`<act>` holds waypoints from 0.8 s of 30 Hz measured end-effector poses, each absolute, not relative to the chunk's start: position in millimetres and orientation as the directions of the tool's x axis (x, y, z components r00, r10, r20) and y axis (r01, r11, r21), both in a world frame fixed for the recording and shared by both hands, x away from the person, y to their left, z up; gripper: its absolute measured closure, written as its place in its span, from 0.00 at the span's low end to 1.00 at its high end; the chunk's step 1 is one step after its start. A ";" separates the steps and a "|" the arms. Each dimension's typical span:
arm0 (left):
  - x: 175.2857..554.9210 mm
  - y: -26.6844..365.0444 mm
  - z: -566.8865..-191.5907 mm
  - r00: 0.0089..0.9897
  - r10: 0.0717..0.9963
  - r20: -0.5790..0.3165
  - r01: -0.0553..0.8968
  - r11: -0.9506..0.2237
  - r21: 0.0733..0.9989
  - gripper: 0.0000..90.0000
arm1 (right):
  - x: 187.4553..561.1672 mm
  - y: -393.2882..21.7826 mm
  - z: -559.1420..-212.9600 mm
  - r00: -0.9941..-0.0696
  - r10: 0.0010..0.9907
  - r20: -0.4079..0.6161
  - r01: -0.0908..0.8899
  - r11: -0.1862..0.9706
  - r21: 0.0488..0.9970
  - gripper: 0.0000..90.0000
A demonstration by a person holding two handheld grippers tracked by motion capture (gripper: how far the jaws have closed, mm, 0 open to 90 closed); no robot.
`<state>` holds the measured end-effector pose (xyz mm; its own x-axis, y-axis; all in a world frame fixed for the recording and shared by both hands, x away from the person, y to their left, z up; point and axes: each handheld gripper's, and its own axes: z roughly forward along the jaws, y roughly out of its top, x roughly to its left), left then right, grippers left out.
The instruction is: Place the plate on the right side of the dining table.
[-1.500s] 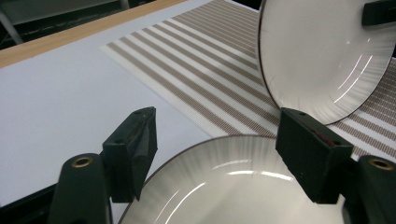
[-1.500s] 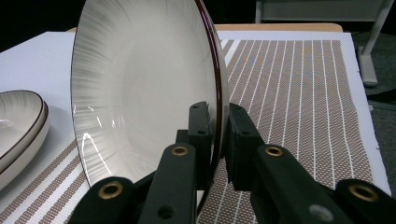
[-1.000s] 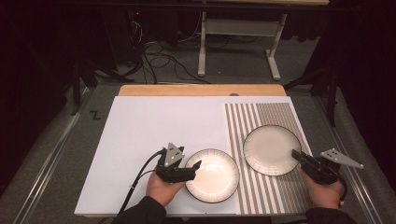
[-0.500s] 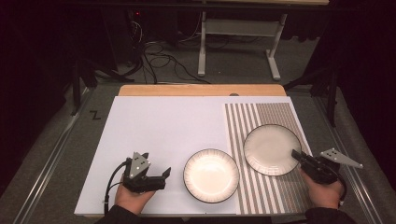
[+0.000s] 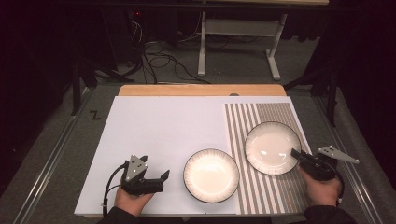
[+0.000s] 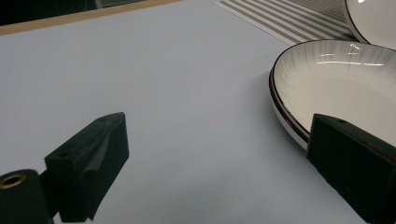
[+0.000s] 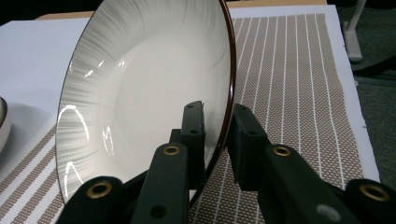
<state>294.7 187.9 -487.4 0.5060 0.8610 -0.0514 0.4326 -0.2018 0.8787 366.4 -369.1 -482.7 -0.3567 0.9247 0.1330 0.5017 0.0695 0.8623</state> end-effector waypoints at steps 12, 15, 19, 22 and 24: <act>293.8 190.9 -486.1 0.512 0.857 -0.056 0.427 -0.198 0.882 0.09 | 377.1 -370.1 -489.8 -0.308 0.939 0.153 0.549 0.044 0.834 0.84; 293.7 190.7 -485.7 0.512 0.857 -0.059 0.425 -0.193 0.884 0.09 | 378.0 -369.0 -489.3 -0.306 0.941 0.145 0.546 0.049 0.836 0.84; 294.2 189.8 -485.1 0.517 0.854 -0.058 0.424 -0.196 0.884 0.09 | 380.4 -370.1 -491.5 -0.293 0.944 0.149 0.561 0.044 0.827 0.83; 294.7 189.2 -485.4 0.518 0.854 -0.057 0.425 -0.199 0.883 0.09 | 383.2 -370.7 -493.3 -0.280 0.947 0.159 0.574 0.033 0.818 0.82; 295.1 189.6 -485.3 0.516 0.855 -0.058 0.426 -0.197 0.883 0.09 | 384.7 -371.0 -494.3 -0.268 0.949 0.163 0.586 0.027 0.810 0.82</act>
